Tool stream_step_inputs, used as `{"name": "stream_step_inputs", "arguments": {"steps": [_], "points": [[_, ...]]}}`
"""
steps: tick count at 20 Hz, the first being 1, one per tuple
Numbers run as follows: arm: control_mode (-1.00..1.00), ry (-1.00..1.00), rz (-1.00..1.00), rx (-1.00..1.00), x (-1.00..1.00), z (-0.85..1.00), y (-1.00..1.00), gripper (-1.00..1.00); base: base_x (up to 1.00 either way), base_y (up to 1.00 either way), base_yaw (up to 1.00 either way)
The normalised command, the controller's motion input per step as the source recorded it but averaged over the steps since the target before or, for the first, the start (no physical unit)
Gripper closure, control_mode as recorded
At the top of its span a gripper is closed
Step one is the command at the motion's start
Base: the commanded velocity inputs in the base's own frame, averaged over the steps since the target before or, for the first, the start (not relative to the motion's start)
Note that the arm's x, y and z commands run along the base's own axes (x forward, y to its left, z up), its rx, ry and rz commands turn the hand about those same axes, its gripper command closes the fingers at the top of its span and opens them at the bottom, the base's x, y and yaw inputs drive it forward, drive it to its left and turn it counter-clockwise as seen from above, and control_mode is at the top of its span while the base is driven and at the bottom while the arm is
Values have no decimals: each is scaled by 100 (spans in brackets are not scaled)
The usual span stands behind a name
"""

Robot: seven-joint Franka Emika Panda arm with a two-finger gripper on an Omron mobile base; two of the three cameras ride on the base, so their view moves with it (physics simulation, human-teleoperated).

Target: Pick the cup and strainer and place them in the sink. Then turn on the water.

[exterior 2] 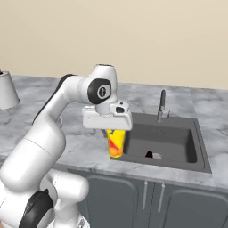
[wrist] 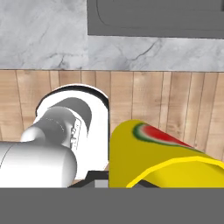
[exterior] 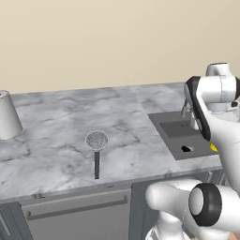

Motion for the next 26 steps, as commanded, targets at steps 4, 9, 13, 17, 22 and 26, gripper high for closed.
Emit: {"name": "stream_step_inputs", "arguments": {"steps": [4, 9, 13, 17, 22, 26], "points": [[100, 0, 0, 0, 0, 0, 0, 100, 18, 1, 1], [100, 0, 0, 0, 0, 0, 0, 100, 24, 0, 2], [100, 0, 0, 0, 0, 0, 0, 100, 25, 0, 3], [100, 0, 0, 0, 0, 0, 0, 100, 28, 0, 2], [100, 0, 0, 0, 0, 0, 0, 100, 37, 0, 0], [100, 0, 0, 0, 0, 0, 0, 100, 36, 8, 0]]}}
